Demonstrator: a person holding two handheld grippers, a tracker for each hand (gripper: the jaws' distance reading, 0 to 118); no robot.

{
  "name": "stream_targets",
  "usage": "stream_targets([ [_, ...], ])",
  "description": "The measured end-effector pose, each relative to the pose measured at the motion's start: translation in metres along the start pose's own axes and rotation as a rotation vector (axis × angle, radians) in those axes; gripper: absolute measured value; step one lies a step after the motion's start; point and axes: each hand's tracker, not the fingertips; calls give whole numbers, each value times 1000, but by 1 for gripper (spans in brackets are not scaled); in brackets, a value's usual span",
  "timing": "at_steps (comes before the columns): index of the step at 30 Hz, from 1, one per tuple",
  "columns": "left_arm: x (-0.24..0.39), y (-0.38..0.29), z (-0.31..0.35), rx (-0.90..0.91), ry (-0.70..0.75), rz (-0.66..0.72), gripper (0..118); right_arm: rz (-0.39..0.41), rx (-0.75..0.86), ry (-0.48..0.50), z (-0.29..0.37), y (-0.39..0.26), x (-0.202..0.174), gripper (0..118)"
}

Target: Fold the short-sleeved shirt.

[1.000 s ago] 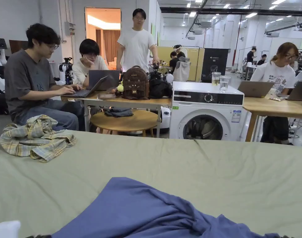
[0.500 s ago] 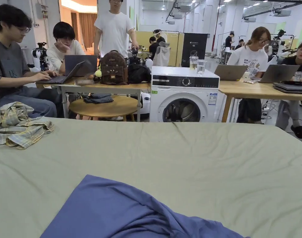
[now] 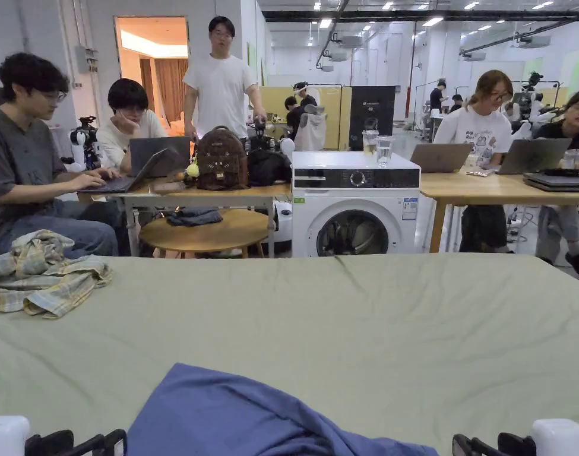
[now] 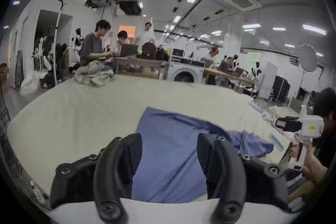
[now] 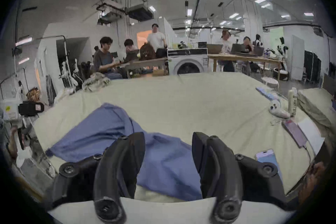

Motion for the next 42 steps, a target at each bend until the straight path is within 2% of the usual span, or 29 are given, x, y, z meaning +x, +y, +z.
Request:
stream_targets([
  [1, 3, 1, -1, 6, -12, 6, 61, -23, 1, 17, -1, 1, -2, 54],
  [2, 7, 2, -1, 13, -24, 7, 53, -36, -4, 30, -1, 2, -4, 51],
  [4, 8, 0, -2, 13, -38, 0, 15, -30, 2, 23, 0, 1, -8, 21],
  [5, 11, -1, -2, 14, -29, -8, 0, -21, 3, 11, 0, 0, -11, 8],
  [6, 13, -1, -2, 16, -17, -13, 0, -7, 6, -15, 0, -2, -13, 0],
  [17, 0, 11, -12, -13, -49, 34, 0, -11, -24, 9, 0, -9, -8, 0],
  [22, -9, 22, -47, -84, -42, 44, 0, -63, -57, 26, -2, -17, 7, 0],
  [23, -14, 28, -64, -117, -47, 50, 0, -77, -65, 25, -2, -18, 10, 0],
  [26, -25, 52, -131, -252, -89, 74, 42, -115, -81, 22, -6, -21, 21, 0],
  [27, -28, 60, -156, -344, -76, 52, 50, -118, -86, 15, -7, -22, 22, 0],
  [30, -34, 86, -236, -398, -26, -3, 51, -125, -108, -12, -12, -27, 32, 0],
  [35, -58, 81, -357, -574, 24, 87, 51, -195, -140, -34, -18, -31, 53, 0],
  [38, -68, 64, -400, -660, 111, 48, 51, -200, -147, -66, -19, -32, 62, 0],
  [41, -71, 53, -425, -706, 143, -18, 51, -210, -156, -93, -19, -34, 71, 0],
  [42, -71, 50, -430, -689, 136, -2, 48, -224, -160, -101, -20, -35, 74, 0],
])
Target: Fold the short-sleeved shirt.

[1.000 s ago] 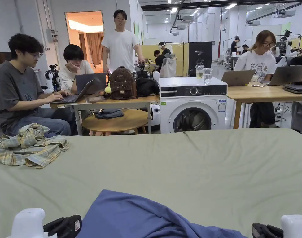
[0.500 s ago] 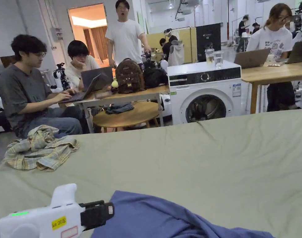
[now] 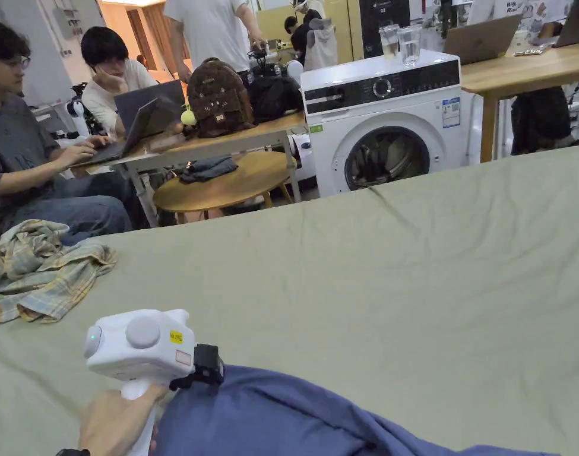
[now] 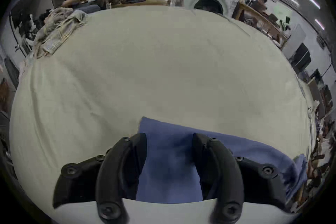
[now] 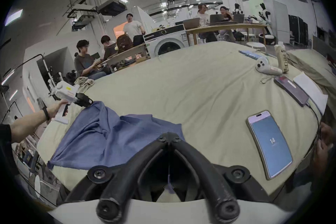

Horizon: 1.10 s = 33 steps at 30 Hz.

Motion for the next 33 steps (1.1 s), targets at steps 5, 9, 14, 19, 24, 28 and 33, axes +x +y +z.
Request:
stream_targets([
  [5, 11, 0, -12, -50, 24, -18, 0, -42, -27, -18, -7, -5, 10, 0],
  [9, 29, -4, -20, -42, 109, -154, 0, -38, -44, -17, -9, 1, 8, 0],
  [14, 40, -8, -9, -78, 116, -167, 0, -68, -94, -46, -18, 10, 1, 47],
  [19, 42, -11, -5, -104, 105, -170, 0, -229, -156, -88, -34, -2, 23, 49],
  [24, 39, -14, -1, -101, 90, -157, 0, -477, -215, -22, -51, -18, 47, 47],
  [28, 18, -3, -11, -105, 75, -142, 0, -415, -245, 18, -62, -21, 30, 47],
  [33, 22, -10, -6, -92, 75, -132, 0, -435, -265, 46, -76, -21, 23, 6],
])
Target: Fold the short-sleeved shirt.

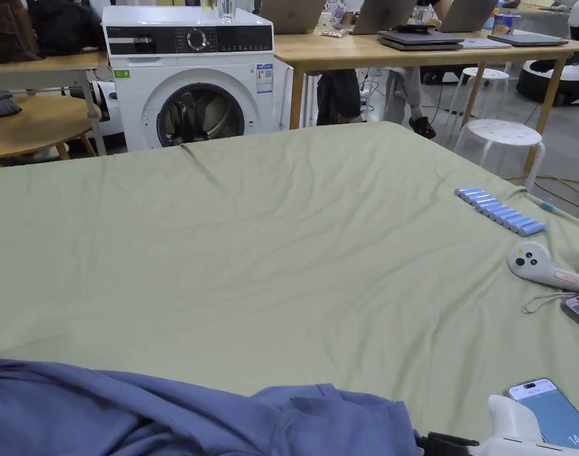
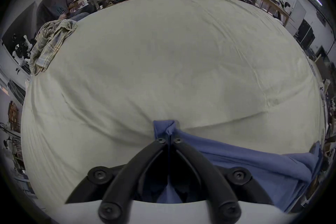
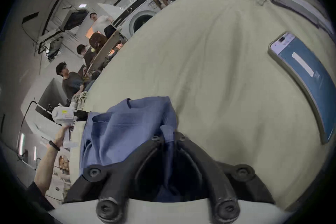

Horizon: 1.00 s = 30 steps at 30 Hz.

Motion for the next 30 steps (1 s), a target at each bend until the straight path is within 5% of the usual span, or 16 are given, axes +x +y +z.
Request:
stream_targets([
  [6, -12, -23, 60, 296, -34, 77, 0, 142, 123, 25, 43, 5, -30, 5],
  [15, -73, -44, 300, 734, -22, 160, 0, 607, 347, -30, 120, 52, -137, 5],
  [22, -84, -87, 438, 953, 9, 211, 0, 661, 531, -11, 178, 126, -201, 5],
  [30, -66, -91, 497, 1053, 64, 224, 0, 668, 639, 7, 221, 195, -277, 5],
])
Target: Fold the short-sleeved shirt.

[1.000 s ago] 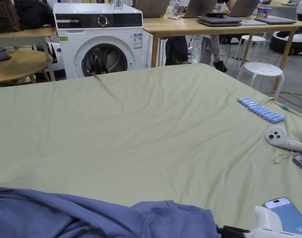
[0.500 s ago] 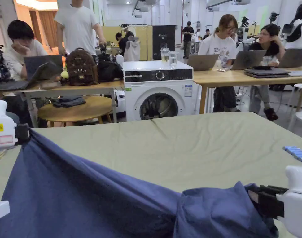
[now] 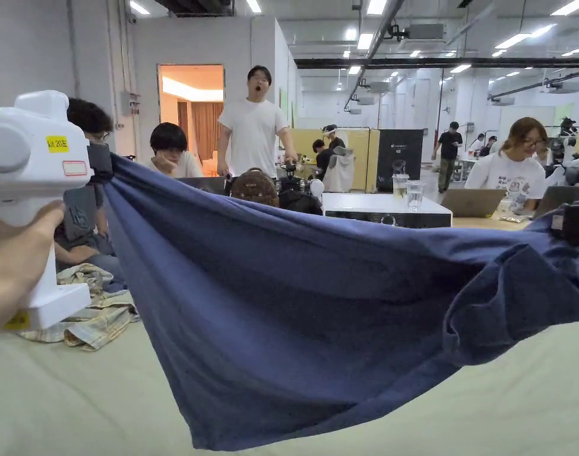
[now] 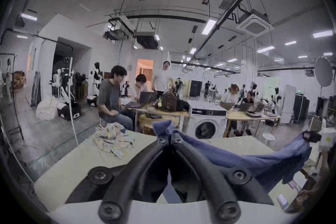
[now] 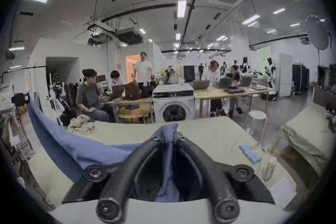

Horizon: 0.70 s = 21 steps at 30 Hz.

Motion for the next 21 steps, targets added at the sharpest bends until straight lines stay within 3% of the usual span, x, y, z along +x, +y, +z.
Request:
stream_targets([
  [9, 5, 12, -32, 13, 29, -11, 0, 35, 25, -50, -42, 36, -11, 5],
  [21, 6, 9, -122, -5, 75, -38, 0, 34, -16, -102, -156, 40, -27, 5],
])
